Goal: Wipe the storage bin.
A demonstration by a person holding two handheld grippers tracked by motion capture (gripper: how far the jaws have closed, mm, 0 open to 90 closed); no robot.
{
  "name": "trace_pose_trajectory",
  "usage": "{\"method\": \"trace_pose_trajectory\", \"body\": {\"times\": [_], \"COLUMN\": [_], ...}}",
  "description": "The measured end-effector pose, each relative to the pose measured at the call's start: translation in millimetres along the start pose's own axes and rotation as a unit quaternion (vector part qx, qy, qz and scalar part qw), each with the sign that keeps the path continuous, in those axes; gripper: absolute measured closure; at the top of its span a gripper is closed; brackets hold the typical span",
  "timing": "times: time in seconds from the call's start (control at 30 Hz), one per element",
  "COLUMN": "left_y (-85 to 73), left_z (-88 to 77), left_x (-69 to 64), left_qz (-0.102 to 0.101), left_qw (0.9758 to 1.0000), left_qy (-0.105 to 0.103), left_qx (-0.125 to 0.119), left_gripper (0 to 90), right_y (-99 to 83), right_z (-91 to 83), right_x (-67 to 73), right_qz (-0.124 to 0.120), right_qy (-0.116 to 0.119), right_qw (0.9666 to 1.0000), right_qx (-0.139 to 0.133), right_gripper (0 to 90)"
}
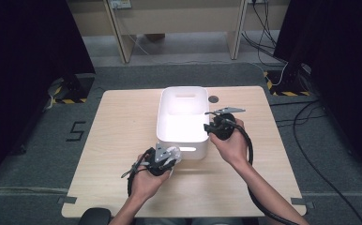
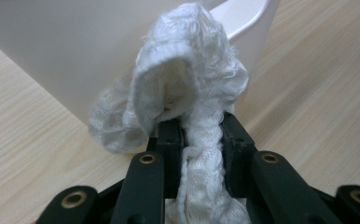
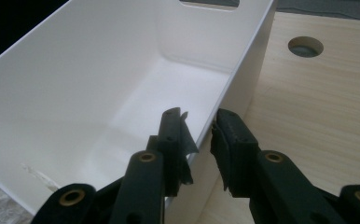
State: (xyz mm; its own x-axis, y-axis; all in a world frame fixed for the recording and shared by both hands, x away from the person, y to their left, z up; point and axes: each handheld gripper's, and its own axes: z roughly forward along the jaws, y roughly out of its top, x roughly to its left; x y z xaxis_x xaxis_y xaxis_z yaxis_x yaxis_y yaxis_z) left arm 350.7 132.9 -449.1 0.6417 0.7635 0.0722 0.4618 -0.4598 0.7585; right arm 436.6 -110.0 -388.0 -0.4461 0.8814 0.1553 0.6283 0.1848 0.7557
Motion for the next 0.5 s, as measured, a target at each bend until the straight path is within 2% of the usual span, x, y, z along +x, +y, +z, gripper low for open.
{"method": "trace_pose_trajectory", "body": {"times": [0.5], "left_y": [16.3], "left_z": [-20.5], "left_x": [-4.1], "left_qz": [-0.004], "left_qw": [0.9996], "left_qy": [0.010], "left_qx": [-0.028], "left_gripper": [73.1], "right_y": [-0.3], "right_z": [0.6], "right_x": [1.8], "right_qz": [-0.002], "right_qy": [-0.006], "right_qw": [1.0000], "right_qx": [-0.001], "right_gripper": [72.4]}}
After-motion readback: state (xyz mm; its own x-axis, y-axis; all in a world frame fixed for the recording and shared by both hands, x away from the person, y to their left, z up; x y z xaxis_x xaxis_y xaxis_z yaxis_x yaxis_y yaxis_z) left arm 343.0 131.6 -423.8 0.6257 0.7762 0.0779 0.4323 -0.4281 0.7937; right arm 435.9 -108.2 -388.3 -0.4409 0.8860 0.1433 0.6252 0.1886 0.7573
